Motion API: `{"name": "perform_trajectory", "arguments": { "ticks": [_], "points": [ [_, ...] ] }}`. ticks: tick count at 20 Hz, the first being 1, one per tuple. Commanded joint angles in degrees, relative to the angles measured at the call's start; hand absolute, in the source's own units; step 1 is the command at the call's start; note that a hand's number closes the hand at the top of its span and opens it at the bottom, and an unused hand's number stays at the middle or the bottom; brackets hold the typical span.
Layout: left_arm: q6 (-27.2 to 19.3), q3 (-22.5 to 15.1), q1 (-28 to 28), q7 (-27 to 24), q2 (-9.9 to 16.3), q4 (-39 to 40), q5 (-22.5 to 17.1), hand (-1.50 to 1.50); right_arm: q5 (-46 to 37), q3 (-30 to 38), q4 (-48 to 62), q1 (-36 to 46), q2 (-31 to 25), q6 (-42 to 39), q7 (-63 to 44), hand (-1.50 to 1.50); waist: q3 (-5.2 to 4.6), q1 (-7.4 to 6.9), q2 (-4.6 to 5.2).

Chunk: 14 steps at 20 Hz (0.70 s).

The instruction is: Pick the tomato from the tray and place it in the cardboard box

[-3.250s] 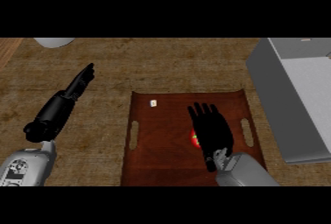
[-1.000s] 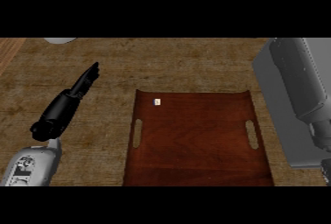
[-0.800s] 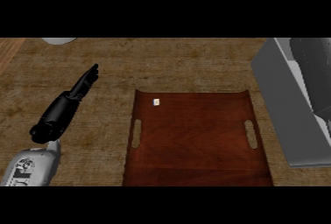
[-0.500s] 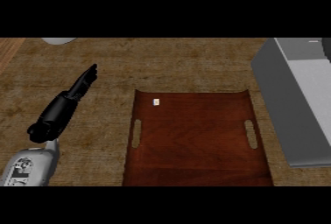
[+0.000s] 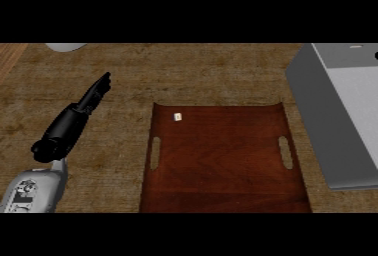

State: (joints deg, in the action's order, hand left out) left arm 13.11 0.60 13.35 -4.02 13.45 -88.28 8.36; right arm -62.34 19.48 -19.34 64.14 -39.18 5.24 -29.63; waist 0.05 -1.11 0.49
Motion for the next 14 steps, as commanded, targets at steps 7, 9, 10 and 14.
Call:
{"name": "perform_trajectory", "arguments": {
  "ticks": [7, 9, 10, 14],
  "points": [
    [0.9, 1.2, 0.8, 1.0, 0.4, -0.1, -0.6, 0.00, 4.4, 2.6, 6.2, -3.3, -7.1, -17.6, 7.9, -1.50, -0.01, 0.30, -0.22],
    [-0.3, 0.0, 1.6, -1.3, -0.9, 2.1, 1.0, 0.00, 6.3, 3.9, 6.5, -4.6, -5.4, -17.3, 12.2, -1.50, 0.01, 0.18, 0.06],
    [0.7, 0.4, 0.5, 0.1, -0.3, -0.1, 0.2, 0.00, 6.6, 3.5, 5.2, -5.5, -2.8, -16.1, 12.1, -1.50, -0.01, 0.20, -0.21],
    [1.9, 2.4, -1.1, 0.4, 1.4, -1.7, -1.4, 0.00, 10.1, 6.3, 0.9, -7.0, -5.5, -12.3, 21.8, -1.50, 0.02, 0.36, -0.44]
  ]
}}
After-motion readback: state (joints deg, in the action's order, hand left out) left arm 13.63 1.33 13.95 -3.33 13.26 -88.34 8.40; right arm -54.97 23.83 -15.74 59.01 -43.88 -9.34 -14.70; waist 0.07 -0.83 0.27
